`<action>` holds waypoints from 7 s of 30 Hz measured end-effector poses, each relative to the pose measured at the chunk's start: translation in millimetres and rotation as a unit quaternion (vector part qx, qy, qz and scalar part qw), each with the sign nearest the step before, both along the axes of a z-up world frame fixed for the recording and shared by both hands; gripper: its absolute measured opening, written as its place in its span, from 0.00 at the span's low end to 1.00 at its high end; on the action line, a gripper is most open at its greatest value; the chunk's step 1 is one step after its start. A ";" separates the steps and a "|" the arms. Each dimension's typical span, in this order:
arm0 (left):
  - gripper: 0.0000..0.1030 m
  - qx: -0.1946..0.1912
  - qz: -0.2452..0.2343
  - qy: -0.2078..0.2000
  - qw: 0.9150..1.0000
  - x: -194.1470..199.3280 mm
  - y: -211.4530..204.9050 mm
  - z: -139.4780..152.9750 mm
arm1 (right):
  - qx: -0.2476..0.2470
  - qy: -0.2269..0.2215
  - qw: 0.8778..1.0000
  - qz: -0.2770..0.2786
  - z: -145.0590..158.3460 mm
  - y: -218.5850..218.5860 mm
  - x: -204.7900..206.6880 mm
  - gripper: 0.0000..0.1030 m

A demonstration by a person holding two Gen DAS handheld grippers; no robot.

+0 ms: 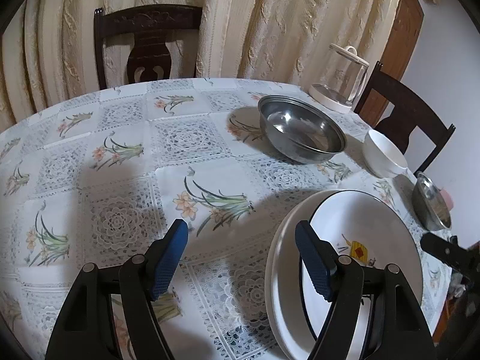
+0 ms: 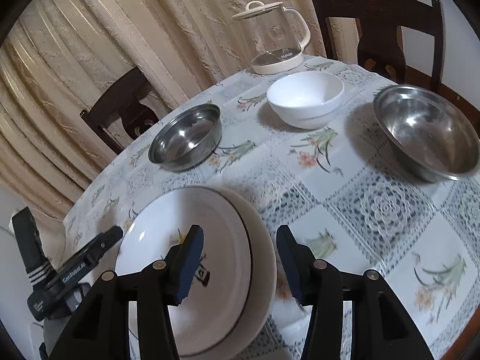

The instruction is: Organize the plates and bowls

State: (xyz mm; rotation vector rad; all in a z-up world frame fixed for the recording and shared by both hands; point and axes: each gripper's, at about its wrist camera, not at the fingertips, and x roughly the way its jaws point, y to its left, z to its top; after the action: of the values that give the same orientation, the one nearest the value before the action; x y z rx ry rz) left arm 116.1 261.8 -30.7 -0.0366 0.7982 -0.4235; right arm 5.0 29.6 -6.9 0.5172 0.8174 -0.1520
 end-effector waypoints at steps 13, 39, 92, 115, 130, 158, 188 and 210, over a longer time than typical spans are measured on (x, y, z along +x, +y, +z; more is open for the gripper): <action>0.73 -0.047 0.015 0.047 0.998 24.7 16.0 -2.8 | 0.031 0.001 0.999 0.033 0.1 -21.7 40.4 0.54; 0.73 -0.043 -0.024 0.087 0.995 147.1 -65.7 5.7 | 0.085 0.021 0.992 0.090 -6.3 -52.9 142.2 0.55; 0.52 0.035 -0.122 0.039 0.991 118.2 -114.8 36.3 | 0.033 -0.005 0.984 0.177 11.7 -35.0 147.0 0.28; 0.52 0.053 -0.191 0.010 0.980 14.5 -205.4 64.9 | 0.051 -0.059 0.992 0.103 35.2 -105.4 32.9 0.30; 0.52 0.063 -0.256 0.023 0.964 -35.1 -293.4 51.2 | 0.056 -0.069 0.996 0.029 31.7 -173.2 -38.5 0.30; 0.52 0.089 -0.298 0.051 0.949 -48.2 -395.2 7.1 | 0.073 -0.050 0.995 -0.045 -1.7 -242.6 -74.1 0.30; 0.83 0.064 -0.302 0.087 0.947 -45.3 -391.3 18.2 | 0.078 -0.052 0.992 -0.081 -5.3 -255.6 -80.7 0.33; 0.83 0.052 -0.243 0.091 0.964 -12.0 -334.8 20.5 | 0.087 -0.059 0.990 -0.092 -1.4 -248.6 -80.0 0.47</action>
State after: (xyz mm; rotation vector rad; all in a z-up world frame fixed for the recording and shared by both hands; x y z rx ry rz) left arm 104.1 -73.0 -10.3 0.2265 1.0117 -0.8498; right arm -75.0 -219.0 -8.3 0.7603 0.6708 -0.2190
